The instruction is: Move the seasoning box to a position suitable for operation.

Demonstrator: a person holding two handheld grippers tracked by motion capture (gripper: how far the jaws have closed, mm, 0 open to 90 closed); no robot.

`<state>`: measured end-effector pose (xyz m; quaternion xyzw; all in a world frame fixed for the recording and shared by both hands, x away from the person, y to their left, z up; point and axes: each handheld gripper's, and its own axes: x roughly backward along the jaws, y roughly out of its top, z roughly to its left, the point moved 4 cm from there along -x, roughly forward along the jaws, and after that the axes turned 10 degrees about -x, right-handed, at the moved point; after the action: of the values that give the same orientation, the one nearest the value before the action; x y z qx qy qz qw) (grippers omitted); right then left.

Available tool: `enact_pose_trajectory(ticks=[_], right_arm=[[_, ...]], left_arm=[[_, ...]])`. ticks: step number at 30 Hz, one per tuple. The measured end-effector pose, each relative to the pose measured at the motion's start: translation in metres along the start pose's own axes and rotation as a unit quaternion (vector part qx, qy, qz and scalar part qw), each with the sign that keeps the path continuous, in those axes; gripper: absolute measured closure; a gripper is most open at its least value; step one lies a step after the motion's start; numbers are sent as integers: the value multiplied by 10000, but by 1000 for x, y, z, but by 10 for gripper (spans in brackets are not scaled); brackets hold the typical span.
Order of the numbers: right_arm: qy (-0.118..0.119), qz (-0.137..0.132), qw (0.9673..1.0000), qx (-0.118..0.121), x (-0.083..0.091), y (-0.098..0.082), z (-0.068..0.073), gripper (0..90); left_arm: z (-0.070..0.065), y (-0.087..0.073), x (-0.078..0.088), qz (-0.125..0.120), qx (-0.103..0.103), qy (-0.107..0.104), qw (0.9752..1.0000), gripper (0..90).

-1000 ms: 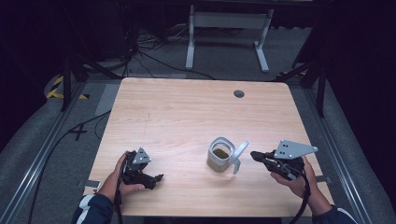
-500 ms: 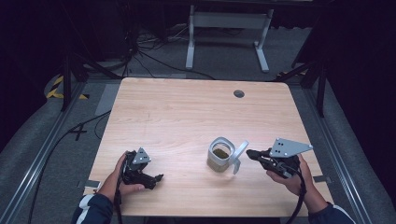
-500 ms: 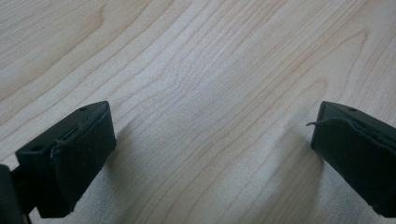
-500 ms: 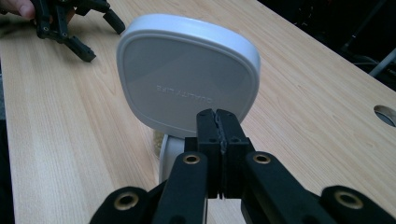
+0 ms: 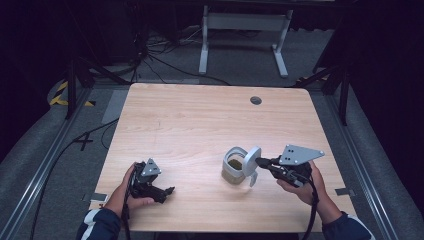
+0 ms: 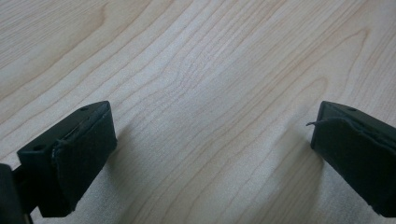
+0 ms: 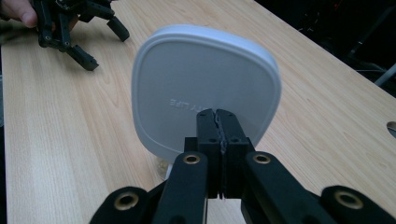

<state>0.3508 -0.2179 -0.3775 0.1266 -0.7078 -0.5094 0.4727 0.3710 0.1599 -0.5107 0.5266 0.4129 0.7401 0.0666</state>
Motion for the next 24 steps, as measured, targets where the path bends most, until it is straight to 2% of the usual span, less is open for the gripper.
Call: enact_pose_trajectory(ticks=[5,17,24], right_arm=[[31,41,10000,43,-3,1,3,895],[-35,19,10000,16,2,0,-2,895],[-143,-18,9999,24,13,-2,-5,890]], left_arm=[[0,0,0,2,4,0,10000,4],[0,0,0,-5,-2,-6,10000,4],[0,0,1,7,22,20,10000,5]])
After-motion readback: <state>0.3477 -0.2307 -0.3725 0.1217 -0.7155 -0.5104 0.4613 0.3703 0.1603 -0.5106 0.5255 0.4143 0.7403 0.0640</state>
